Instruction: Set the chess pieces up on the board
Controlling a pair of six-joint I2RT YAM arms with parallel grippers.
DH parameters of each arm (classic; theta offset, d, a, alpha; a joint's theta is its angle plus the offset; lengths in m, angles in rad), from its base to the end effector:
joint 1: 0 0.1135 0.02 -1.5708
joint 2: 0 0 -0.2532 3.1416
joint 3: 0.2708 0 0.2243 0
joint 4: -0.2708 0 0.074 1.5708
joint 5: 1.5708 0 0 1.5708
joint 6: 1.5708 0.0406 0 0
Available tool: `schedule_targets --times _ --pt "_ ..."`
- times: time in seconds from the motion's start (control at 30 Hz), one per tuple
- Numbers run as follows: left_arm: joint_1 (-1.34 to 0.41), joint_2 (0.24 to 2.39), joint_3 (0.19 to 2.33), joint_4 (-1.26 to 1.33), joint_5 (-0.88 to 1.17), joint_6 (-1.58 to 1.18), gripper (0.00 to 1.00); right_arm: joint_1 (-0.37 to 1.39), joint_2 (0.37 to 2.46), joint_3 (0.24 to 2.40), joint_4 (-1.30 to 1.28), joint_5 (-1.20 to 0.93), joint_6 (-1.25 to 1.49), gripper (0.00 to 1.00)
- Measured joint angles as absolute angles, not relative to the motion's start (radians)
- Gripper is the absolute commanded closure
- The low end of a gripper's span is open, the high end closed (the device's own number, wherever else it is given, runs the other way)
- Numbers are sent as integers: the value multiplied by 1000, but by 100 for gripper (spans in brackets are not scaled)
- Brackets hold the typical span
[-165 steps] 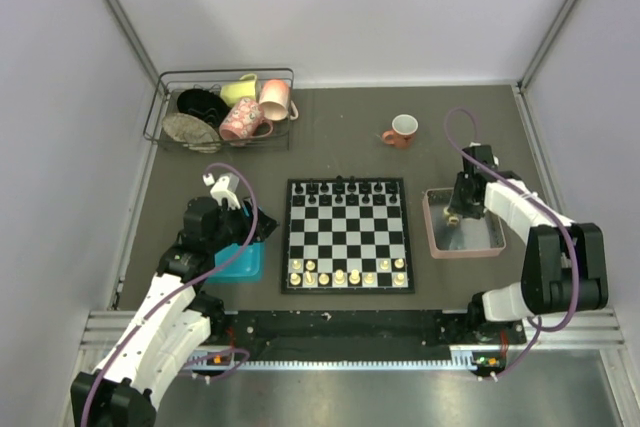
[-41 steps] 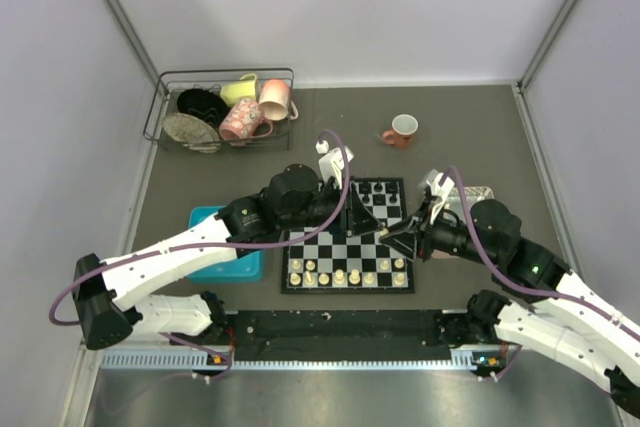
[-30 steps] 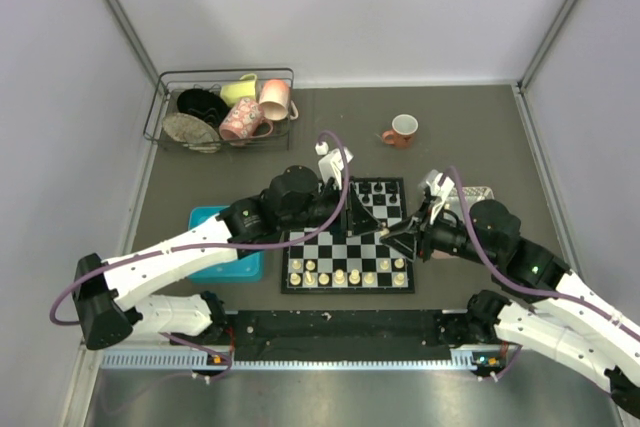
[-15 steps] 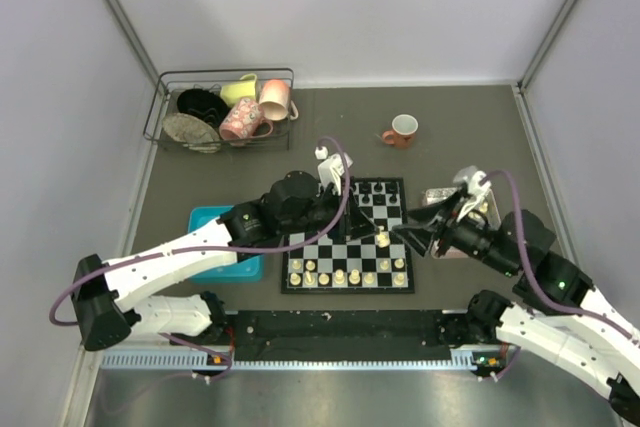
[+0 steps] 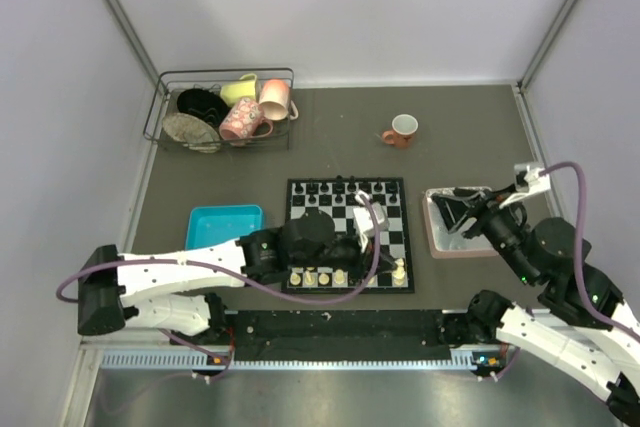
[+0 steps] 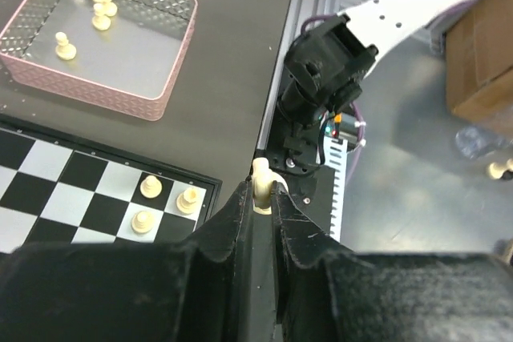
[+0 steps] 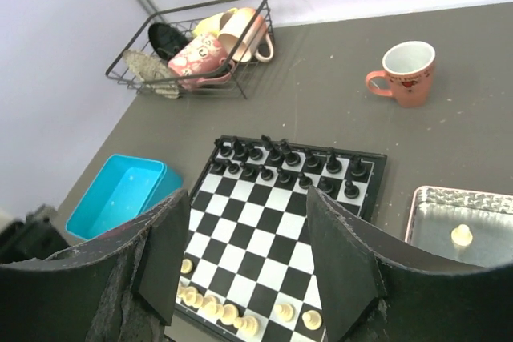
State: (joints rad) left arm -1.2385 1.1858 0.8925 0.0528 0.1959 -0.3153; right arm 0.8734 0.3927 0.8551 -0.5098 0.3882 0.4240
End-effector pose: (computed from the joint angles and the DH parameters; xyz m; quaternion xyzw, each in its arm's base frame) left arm 0.0772 -0.2481 0.3160 0.4028 0.6742 -0.4855 0.3840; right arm 0.0530 0.0393 0.3552 -0.0284 0.7219 0.2979 0.6240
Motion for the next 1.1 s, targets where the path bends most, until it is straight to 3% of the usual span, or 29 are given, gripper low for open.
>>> schedule_targets --times 0.4,1.1 --pt "-1328 1378 825 132 50 -97 100 874 311 847 -616 549 516 39" --pt "-1349 1451 726 258 -135 -121 100 874 315 845 -660 567 554 39"
